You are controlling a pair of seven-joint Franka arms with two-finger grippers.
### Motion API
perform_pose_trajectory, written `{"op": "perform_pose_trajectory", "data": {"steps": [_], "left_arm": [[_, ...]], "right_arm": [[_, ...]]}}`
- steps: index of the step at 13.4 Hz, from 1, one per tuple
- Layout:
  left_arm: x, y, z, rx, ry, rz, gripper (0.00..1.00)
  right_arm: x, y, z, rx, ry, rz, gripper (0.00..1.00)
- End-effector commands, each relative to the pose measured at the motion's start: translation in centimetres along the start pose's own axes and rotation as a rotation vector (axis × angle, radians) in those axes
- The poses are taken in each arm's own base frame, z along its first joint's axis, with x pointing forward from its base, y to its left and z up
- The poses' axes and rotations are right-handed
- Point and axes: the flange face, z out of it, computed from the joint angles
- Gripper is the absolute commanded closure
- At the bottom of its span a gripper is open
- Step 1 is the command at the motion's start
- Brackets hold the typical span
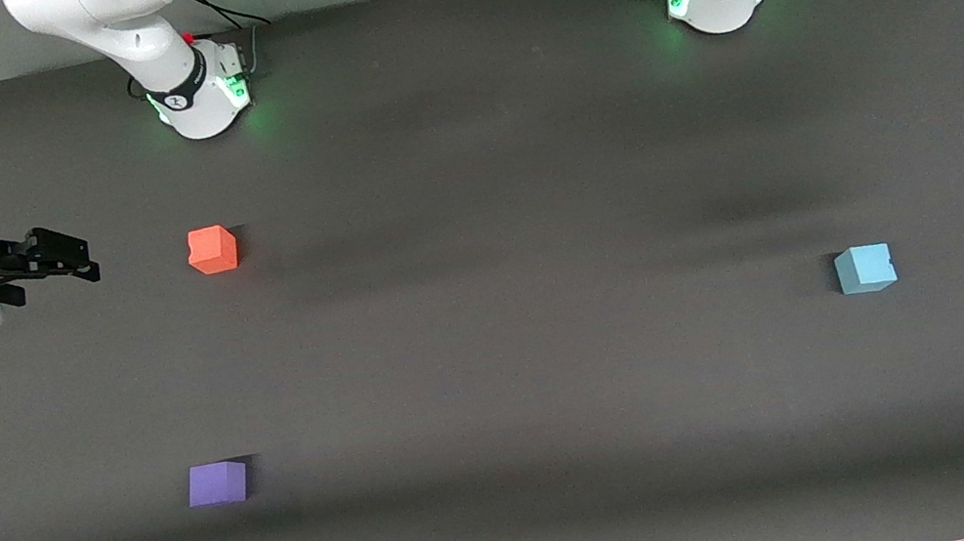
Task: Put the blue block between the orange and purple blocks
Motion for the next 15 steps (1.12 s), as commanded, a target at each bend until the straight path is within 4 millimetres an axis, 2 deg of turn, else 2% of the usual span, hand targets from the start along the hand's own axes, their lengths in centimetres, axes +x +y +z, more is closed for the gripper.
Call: {"op": "perform_pose_trajectory", "data": {"steps": [1,5,9,12,15], "left_arm": [[0.1,0.8,5.2,0.007,0.017,0.030,0.00],[2.6,0.4,13.4,-0.004,0.027,0.036,0.00],[4.0,0.5,20.9,-0.010,0.050,0.044,0.00],[4.8,1.3,24.9,-0.007,0.080,0.061,0.00],[5.1,1.7,27.7,-0.011,0.083,0.069,0.00]], "right_arm": [[0.5,-0.7,-0.3,-0.013,0.007,0.003,0.00],[0.4,-1.2,-0.3,-0.020,0.003,-0.008,0.00],[0.4,-1.3,0.0,-0.020,-0.001,-0.017,0.00],[0.4,-1.2,0.0,-0.020,-0.003,-0.012,0.00],[0.4,-1.1,0.1,-0.020,-0.004,-0.013,0.00]]}}
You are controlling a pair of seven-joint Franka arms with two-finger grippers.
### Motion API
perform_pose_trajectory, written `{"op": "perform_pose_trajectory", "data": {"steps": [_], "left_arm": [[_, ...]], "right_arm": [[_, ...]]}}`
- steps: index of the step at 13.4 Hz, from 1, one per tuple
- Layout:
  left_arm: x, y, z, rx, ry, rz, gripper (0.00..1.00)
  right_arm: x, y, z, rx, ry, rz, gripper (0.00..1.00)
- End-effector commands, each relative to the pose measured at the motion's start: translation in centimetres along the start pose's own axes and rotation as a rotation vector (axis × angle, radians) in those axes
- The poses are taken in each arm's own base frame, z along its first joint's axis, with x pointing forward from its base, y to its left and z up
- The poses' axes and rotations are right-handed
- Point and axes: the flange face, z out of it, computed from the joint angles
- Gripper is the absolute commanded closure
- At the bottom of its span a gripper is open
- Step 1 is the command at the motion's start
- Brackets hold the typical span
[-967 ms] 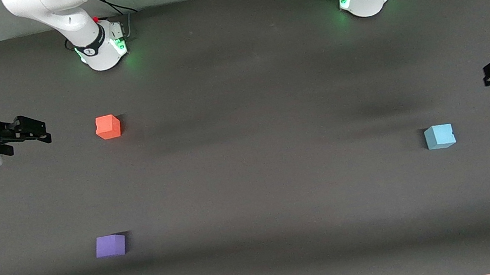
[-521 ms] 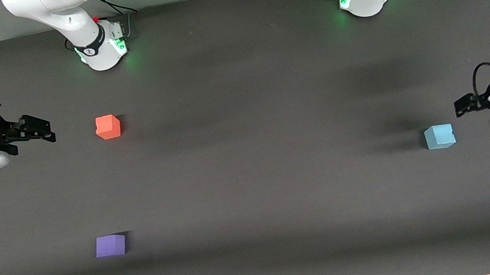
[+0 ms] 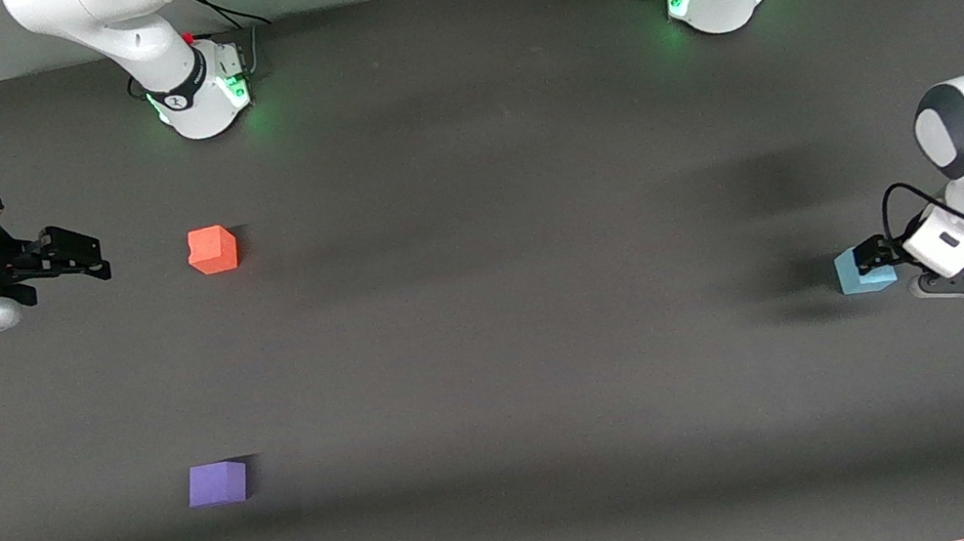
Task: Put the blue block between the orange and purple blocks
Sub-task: 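Lower the left gripper onto the light-blue cube and close it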
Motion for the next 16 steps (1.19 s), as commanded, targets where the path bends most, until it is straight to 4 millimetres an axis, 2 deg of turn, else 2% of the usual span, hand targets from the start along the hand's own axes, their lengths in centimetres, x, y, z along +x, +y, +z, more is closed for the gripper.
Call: {"op": "perform_pose_trajectory", "data": {"steps": [1,3,7,9,10,12,14,16], "left_arm": [[0.1,0.3,1.8,0.010,0.016,0.023,0.00],[-0.1,0.0,3.4,0.010,0.018,0.020,0.00],[-0.3,-0.4,3.9,0.012,0.007,0.021,0.00],[-0.4,-0.3,4.0,0.009,-0.006,0.018,0.33],[-0.5,-0.2,4.1,0.007,-0.010,0.015,0.46],[-0.7,0.0,4.3,0.003,-0.031,0.008,0.55],[-0.6,-0.2,3.7,0.000,-0.048,0.005,0.55],[0.7,-0.8,0.6,0.001,-0.068,0.002,0.55]], "right_arm": [[0.2,0.1,-0.3,-0.017,0.005,0.006,0.00],[0.3,0.2,-0.3,-0.017,0.005,0.009,0.00],[0.3,0.4,-0.3,-0.017,0.007,0.012,0.00],[0.3,0.4,-0.4,-0.017,0.011,0.012,0.00],[0.3,0.5,-0.4,-0.017,0.011,0.014,0.00],[0.3,0.5,-0.4,-0.017,0.013,0.012,0.00],[0.4,0.5,-0.3,-0.017,0.011,0.012,0.00],[0.5,0.5,-0.2,-0.016,0.008,0.012,0.00]]}}
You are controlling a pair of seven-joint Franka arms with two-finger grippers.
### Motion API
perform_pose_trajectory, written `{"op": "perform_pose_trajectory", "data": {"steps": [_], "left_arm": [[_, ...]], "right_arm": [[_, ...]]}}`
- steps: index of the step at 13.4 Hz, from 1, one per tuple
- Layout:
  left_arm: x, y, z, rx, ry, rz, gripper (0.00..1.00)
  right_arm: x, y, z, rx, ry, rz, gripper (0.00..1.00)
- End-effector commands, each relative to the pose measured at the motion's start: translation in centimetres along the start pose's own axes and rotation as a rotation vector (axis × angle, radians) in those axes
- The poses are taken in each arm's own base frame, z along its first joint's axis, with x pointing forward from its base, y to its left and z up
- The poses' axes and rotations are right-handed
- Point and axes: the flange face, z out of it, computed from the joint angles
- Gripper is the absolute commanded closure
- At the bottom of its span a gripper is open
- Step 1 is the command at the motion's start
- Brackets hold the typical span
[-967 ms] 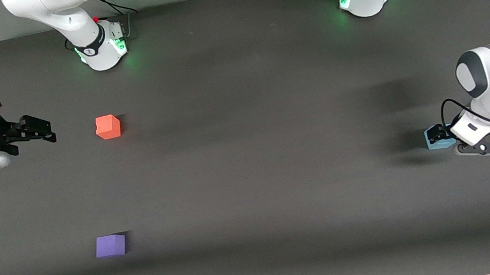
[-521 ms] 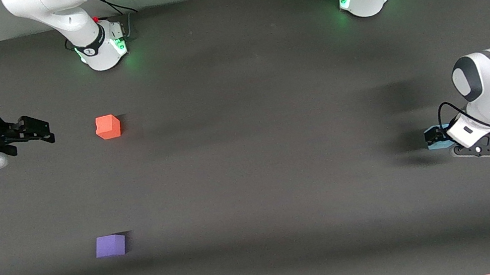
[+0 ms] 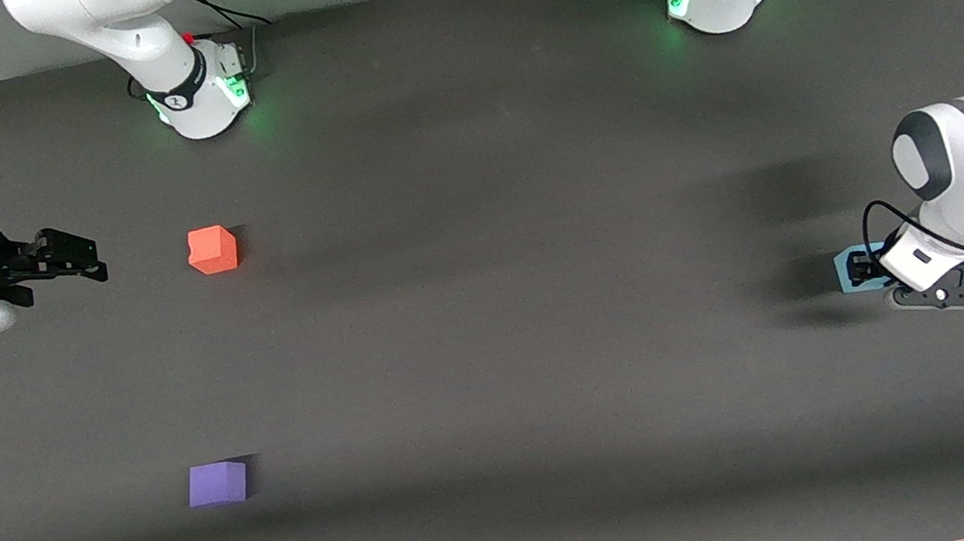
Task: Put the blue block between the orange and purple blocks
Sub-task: 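Lift the blue cube with the left gripper and carry it toward mid-table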
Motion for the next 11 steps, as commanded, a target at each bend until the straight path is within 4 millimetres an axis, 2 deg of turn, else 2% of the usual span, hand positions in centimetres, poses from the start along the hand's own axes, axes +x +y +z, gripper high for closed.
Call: {"op": "perform_pose_trajectory", "data": {"steps": [1,3,6,8,9,11], "left_arm": [[1.4,-0.8,-5.0,0.009,-0.041,0.000,0.55],[2.9,-1.3,-9.0,0.003,-0.080,-0.007,0.55],[3.9,-1.6,-13.1,0.007,-0.085,-0.012,0.55],[4.5,-0.6,-15.9,0.008,-0.093,-0.053,0.54],[5.2,1.9,-17.4,0.010,-0.099,-0.067,0.54],[6.5,8.5,-19.8,0.022,-0.134,-0.126,0.54]], "right_arm": [[0.6,0.1,0.0,-0.016,0.006,0.005,0.00],[0.6,0.1,0.1,-0.016,0.006,0.005,0.00],[0.6,0.0,0.1,-0.017,0.006,0.003,0.00],[0.6,0.0,0.1,-0.017,0.005,0.003,0.00],[0.6,0.0,0.1,-0.017,0.005,0.003,0.00],[0.6,0.0,0.2,-0.017,0.003,0.004,0.00]]}}
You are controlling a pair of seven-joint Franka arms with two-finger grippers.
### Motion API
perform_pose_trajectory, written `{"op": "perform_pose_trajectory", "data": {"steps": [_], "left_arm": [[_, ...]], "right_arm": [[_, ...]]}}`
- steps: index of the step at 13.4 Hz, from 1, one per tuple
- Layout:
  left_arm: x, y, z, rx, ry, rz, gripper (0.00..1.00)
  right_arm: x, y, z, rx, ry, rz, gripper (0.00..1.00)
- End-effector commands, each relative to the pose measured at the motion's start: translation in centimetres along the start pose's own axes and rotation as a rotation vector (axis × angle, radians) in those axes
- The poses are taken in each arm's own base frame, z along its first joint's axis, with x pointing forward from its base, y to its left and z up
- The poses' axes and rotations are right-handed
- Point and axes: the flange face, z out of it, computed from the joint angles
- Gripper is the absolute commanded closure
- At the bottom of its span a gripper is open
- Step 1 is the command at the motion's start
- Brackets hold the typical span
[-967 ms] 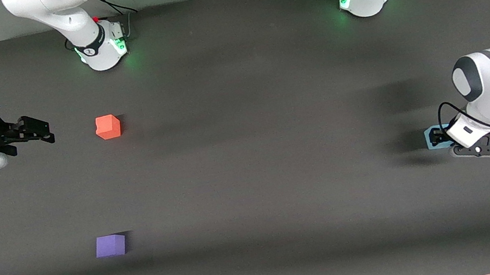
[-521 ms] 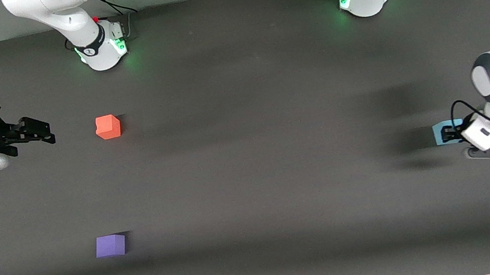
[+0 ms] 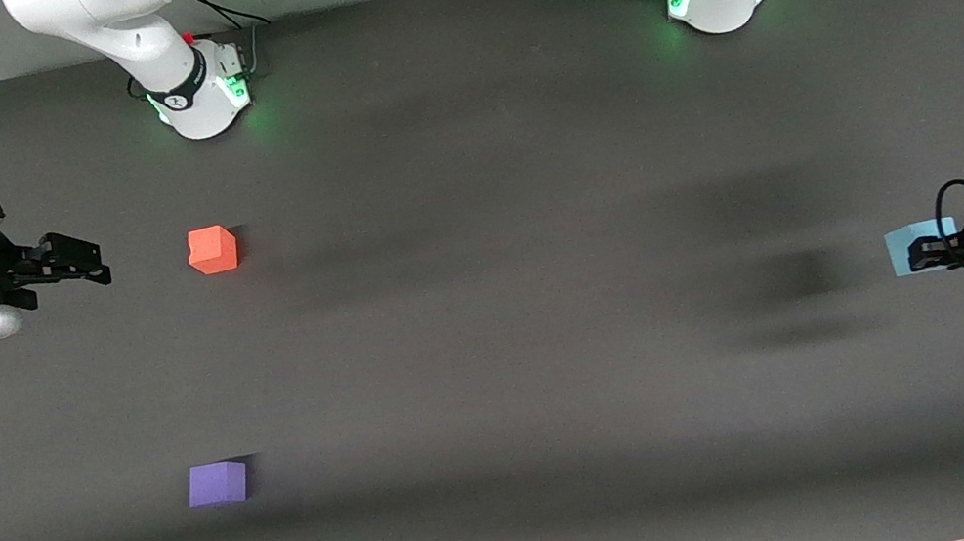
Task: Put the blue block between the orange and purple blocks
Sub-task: 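Lift the blue cube with the left gripper and carry it toward mid-table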
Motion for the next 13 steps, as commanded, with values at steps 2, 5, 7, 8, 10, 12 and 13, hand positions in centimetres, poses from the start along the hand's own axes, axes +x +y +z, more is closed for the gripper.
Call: {"op": "perform_pose_trajectory", "data": {"steps": [2,5,7,8,10,12,13], "left_arm": [[0.5,14.6,-3.9,0.048,-0.039,-0.114,0.54],[-0.4,26.7,-3.1,0.061,-0.015,-0.218,0.54],[-0.8,34.0,-3.2,0.052,0.015,-0.242,0.54],[-1.3,38.4,-2.5,0.050,0.027,-0.254,0.54],[-2.4,46.9,-0.1,0.034,0.069,-0.261,0.54],[-4.0,52.9,3.5,0.025,0.127,-0.238,0.54],[-4.6,55.1,5.5,0.007,0.151,-0.228,0.54]], "right_arm": [[0.2,0.1,-0.3,-0.017,0.010,0.003,0.00],[0.2,0.2,-0.3,-0.017,0.008,0.005,0.00],[0.2,0.2,-0.3,-0.017,0.008,0.005,0.00],[0.2,0.2,-0.3,-0.017,0.008,0.005,0.00],[0.2,0.2,-0.3,-0.017,0.008,0.005,0.00],[0.3,0.3,-0.2,-0.017,0.007,0.006,0.00],[0.3,0.3,-0.1,-0.017,0.005,0.005,0.00]]}}
